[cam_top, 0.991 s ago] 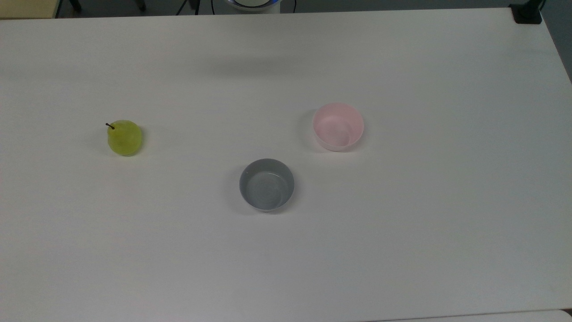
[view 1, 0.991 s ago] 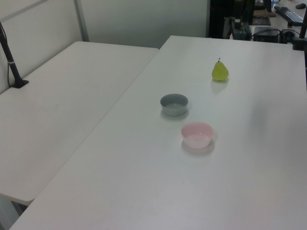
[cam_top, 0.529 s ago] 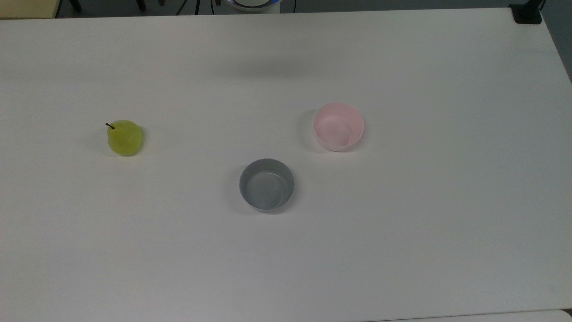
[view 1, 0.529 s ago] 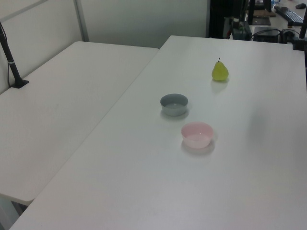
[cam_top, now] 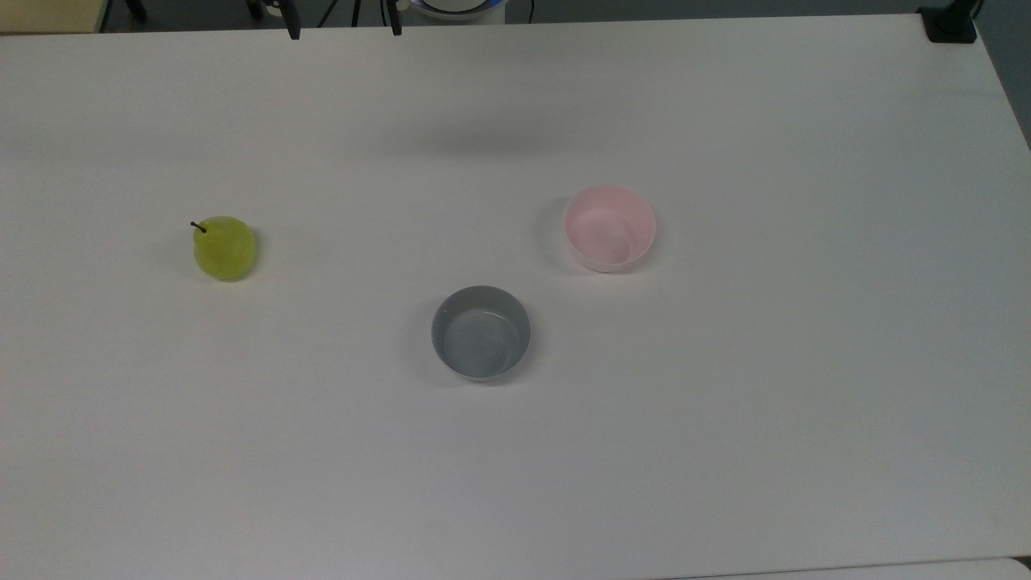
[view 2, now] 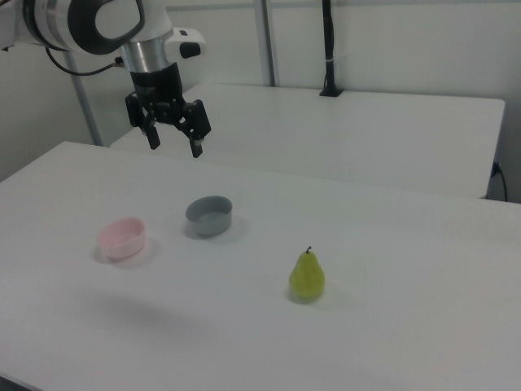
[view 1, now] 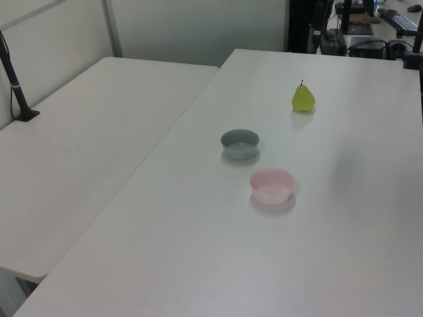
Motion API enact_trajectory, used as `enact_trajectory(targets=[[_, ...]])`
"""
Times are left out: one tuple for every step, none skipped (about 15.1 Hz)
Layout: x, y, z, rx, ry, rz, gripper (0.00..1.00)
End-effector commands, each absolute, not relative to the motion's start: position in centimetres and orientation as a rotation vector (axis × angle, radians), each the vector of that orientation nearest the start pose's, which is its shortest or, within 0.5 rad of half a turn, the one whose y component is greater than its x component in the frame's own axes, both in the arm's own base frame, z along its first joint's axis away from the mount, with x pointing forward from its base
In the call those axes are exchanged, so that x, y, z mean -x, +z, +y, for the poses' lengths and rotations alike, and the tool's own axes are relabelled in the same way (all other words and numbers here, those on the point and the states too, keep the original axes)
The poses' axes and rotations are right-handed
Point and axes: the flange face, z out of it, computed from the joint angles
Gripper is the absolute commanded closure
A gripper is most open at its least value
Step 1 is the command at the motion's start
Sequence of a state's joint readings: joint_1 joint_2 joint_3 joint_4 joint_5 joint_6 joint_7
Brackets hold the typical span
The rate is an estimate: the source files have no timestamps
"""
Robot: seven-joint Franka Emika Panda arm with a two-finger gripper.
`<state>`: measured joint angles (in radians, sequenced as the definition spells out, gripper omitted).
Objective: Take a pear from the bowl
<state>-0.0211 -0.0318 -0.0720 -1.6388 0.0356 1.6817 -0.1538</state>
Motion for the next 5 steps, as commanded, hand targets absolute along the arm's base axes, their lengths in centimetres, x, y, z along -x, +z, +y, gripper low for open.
enact_trajectory(targets=[[-55.17,61.9,-4.4,3.108,-0.147,-0.126,0.0],[-55.16,61.89,-4.38,3.106,-0.145,-0.13,0.0],[-55.15,61.94,-4.4,3.108,-0.145,-0.128,0.0],[-55.05,62.1,-4.38,3.106,-0.148,-0.128,0.0],[-55.04,62.08,-4.31,3.107,-0.145,-0.129,0.0]])
